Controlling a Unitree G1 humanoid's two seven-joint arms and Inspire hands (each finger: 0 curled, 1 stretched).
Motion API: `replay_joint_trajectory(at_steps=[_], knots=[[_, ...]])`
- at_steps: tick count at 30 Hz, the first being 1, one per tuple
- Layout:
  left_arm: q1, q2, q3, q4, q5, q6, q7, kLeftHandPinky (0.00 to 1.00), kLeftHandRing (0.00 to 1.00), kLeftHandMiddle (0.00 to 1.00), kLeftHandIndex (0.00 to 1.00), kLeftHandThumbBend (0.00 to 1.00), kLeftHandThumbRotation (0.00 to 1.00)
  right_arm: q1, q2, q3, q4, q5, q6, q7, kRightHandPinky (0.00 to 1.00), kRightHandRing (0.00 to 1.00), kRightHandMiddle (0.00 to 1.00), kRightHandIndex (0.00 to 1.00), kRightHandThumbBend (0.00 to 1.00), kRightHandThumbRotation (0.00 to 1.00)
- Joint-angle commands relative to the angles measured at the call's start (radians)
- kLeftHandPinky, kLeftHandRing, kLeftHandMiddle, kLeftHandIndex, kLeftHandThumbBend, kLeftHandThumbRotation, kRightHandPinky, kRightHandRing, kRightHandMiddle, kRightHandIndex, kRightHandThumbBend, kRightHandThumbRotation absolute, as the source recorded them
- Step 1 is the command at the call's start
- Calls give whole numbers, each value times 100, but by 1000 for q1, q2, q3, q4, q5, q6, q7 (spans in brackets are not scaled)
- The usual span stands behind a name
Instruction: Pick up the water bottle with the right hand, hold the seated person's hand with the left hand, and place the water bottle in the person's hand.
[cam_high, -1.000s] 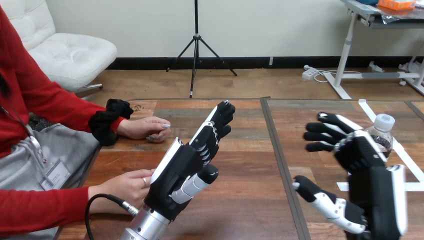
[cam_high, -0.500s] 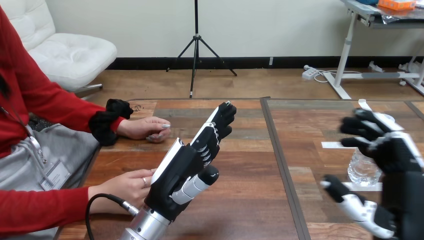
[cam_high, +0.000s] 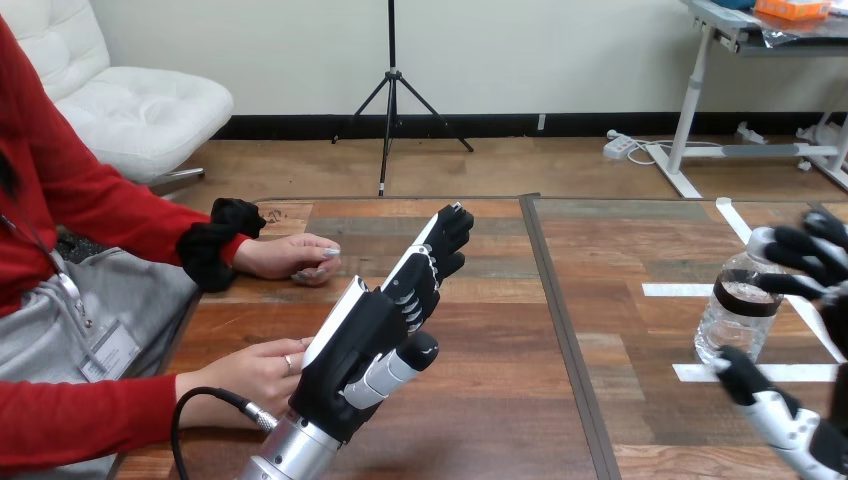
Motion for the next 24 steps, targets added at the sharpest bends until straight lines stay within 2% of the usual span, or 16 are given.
replay_joint_trajectory(at_steps=[1, 14, 24], knots=[[-36, 1, 11, -23, -8, -12, -2, 98, 100, 100, 100, 100, 86, -28, 4, -21, -28, -19, -6, -16, 63, 73, 76, 78, 100, 52], [-38, 2, 13, -21, -12, -8, -12, 98, 100, 100, 100, 100, 87, -38, -1, -66, -9, -53, 24, -66, 65, 76, 78, 82, 100, 55], [-37, 3, 14, -23, -5, -8, 1, 98, 100, 100, 100, 100, 86, -54, -37, -70, 32, -33, 81, -69, 71, 83, 84, 86, 100, 56]])
